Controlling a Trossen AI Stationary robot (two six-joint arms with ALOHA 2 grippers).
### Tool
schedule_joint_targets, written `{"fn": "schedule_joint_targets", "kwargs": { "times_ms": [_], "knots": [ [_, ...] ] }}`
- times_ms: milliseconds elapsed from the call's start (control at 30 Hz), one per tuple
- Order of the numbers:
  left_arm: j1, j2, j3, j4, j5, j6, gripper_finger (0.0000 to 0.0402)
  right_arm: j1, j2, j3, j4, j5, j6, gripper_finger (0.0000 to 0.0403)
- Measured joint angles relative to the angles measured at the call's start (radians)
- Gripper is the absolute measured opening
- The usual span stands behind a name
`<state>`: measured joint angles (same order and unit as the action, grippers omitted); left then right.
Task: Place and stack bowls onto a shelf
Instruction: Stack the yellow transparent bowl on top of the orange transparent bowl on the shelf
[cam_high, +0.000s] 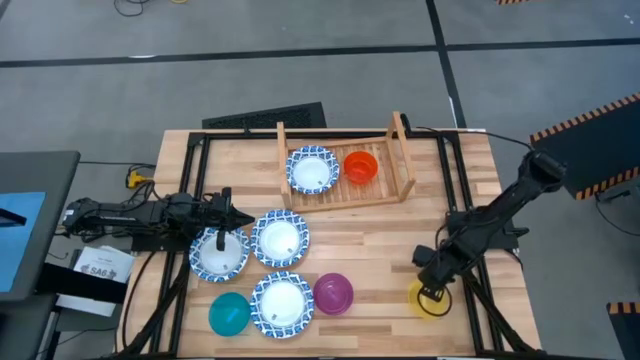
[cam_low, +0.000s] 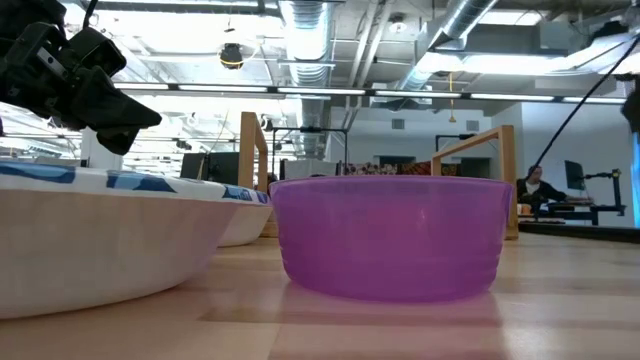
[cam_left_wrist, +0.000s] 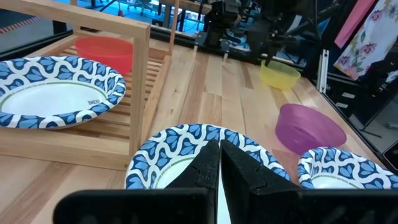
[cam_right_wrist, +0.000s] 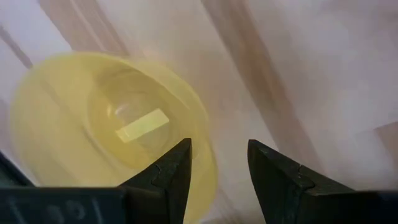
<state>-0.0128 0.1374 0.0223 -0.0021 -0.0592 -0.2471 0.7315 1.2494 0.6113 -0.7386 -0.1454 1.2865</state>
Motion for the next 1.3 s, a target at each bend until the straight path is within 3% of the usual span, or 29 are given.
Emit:
{"fn": "schedule_joint_targets", "kwargs": {
  "times_ms": [233, 500, 767, 1000, 1200, 1300],
  "knots": [
    [0.0, 0.0, 0.0, 0.0, 0.0, 0.0, 0.0, -0.001, 0.078, 0.002, 0.036, -0.01, 0.045, 0.0141],
    [0.0, 0.0, 0.0, 0.0, 0.0, 0.0, 0.0, -0.024, 0.047, 0.059, 0.008, -0.032, 0.072, 0.0021],
    [0.0, 0.0, 0.0, 0.0, 0.0, 0.0, 0.0, -0.156, 0.015, 0.206, 0.067, 0.032, 0.096, 0.0022],
    [0.0, 0.0, 0.0, 0.0, 0.0, 0.0, 0.0, -0.312, 0.016, 0.262, 0.287, 0.252, 0.212, 0.0022],
    [0.0, 0.0, 0.0, 0.0, 0.0, 0.0, 0.0, -0.478, 0.016, 0.292, 0.312, 0.525, 0.329, 0.0022],
    [0.0, 0.0, 0.0, 0.0, 0.0, 0.0, 0.0, -0.576, 0.016, 0.312, 0.313, 0.605, 0.339, 0.0022]
  ]
}}
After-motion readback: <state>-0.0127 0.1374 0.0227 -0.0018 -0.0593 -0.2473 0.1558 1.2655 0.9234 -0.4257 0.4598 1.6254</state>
